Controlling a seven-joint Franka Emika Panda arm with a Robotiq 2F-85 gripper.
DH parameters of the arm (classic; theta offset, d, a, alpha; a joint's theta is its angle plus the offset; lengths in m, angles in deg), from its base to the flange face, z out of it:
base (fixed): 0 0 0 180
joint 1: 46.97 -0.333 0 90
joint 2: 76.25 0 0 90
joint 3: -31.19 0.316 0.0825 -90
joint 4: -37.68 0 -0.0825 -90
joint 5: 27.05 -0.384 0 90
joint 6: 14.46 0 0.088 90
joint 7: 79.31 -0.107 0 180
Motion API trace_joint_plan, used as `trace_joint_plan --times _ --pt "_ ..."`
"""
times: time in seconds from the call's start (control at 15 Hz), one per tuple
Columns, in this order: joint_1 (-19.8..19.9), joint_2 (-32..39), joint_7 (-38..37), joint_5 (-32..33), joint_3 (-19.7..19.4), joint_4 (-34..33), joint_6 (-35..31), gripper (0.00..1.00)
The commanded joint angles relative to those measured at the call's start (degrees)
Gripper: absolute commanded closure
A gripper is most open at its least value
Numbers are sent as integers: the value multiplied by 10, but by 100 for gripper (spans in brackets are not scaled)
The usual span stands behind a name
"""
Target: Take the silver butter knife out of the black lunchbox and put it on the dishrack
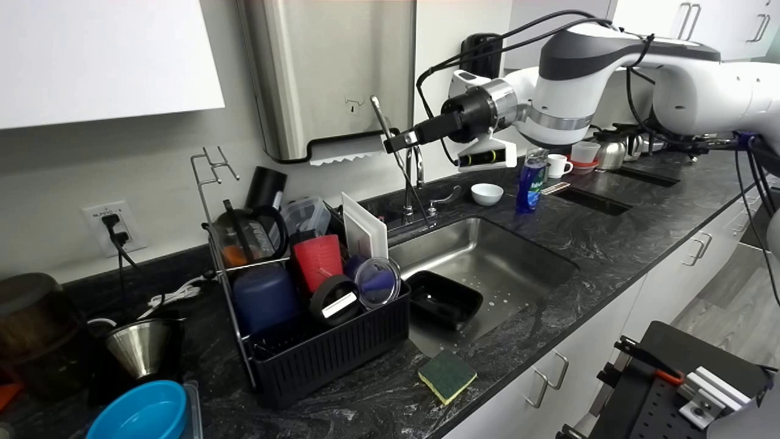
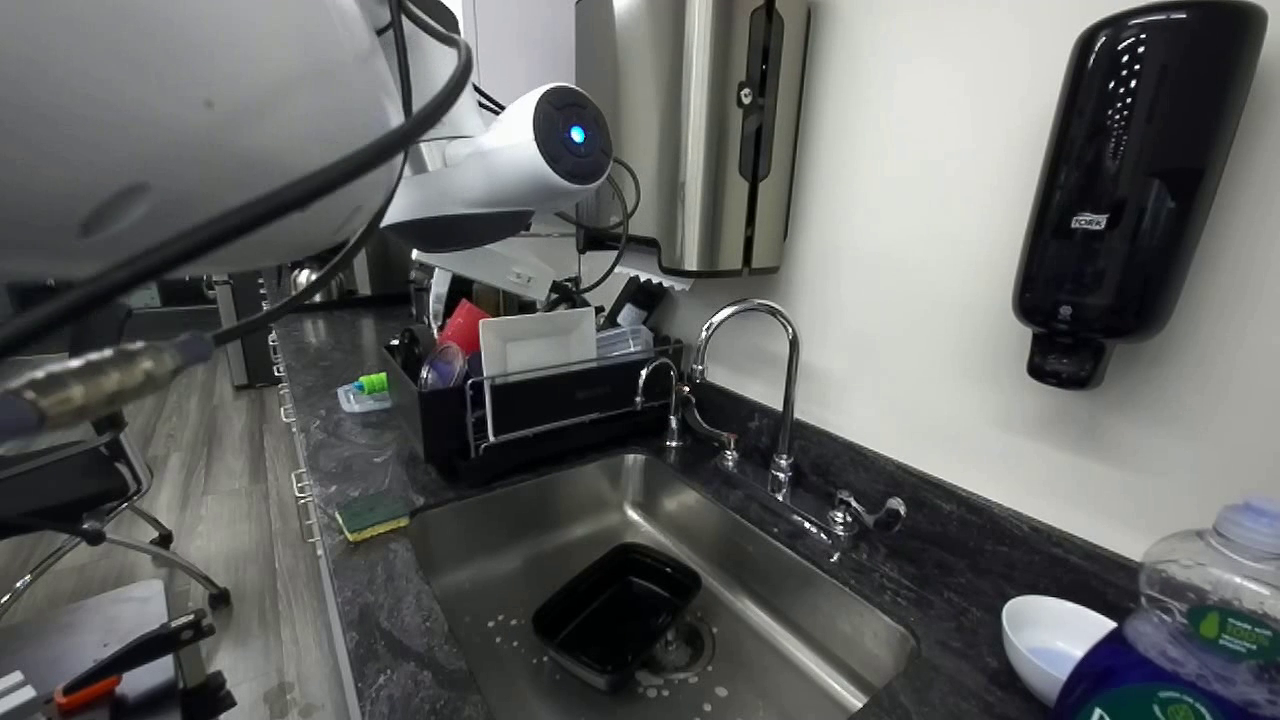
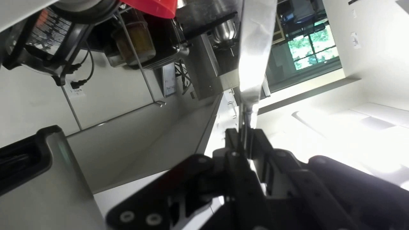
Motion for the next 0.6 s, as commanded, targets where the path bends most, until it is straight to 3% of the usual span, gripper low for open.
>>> trace_joint_plan --times 0.0,0.2,0.27,0.53 --pt "3 59 8 23 -3 24 -11 97" --pt "-1 85 12 46 -11 37 -14 97" --pt "-1 56 62 -18 -6 41 -20 97" --pt "-9 59 130 -68 -15 45 -14 97"
